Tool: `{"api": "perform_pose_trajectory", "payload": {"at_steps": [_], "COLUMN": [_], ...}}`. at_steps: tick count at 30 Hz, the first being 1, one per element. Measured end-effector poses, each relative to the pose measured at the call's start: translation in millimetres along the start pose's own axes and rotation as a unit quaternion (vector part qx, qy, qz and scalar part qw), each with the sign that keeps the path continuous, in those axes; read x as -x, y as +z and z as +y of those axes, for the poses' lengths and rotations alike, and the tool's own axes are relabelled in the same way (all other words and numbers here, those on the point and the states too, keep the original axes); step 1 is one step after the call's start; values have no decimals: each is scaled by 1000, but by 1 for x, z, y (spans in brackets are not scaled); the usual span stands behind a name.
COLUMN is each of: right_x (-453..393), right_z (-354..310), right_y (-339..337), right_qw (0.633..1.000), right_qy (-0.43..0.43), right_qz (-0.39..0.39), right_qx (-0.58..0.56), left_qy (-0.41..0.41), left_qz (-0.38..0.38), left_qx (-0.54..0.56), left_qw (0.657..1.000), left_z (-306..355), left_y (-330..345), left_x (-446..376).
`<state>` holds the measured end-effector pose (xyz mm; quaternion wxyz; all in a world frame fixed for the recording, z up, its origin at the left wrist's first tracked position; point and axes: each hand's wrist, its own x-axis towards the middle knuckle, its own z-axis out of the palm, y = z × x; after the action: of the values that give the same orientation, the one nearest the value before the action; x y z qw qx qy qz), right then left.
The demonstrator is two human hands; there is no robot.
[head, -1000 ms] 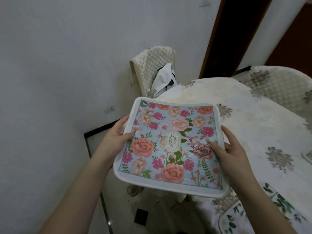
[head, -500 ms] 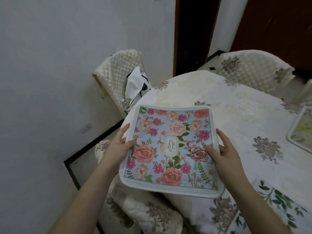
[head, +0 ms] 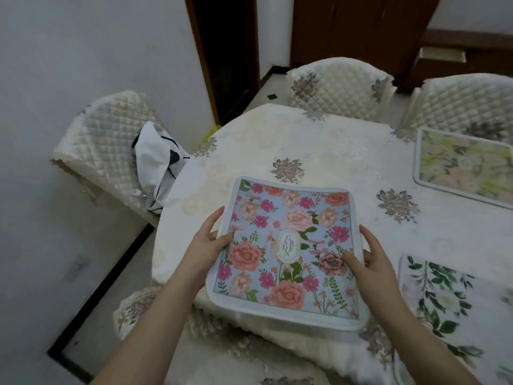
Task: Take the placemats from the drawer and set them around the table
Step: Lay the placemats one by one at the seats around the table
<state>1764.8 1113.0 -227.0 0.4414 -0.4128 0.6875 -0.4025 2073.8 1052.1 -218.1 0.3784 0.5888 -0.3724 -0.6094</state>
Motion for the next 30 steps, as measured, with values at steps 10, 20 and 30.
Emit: {"api": "perform_pose_trajectory", "payload": {"at_steps": [10, 20, 30], "right_x": [45, 21, 10], "right_z": [38, 83, 102], "right_y": [39, 48, 41], "right_qw": [986, 974, 976], "right_qy": [92, 172, 170], "right_qz": [137, 142, 125], "right_qx": [32, 38, 52], "left_qy": [-55, -71, -59], "left_qz": [-101, -98, -70], "left_qx": [-82, -183, -261], "left_qw": [990, 976, 961], "left_z": [-27, -55, -69], "left_y": [-4, 4, -2], "left_x": [-46, -78, -86]}}
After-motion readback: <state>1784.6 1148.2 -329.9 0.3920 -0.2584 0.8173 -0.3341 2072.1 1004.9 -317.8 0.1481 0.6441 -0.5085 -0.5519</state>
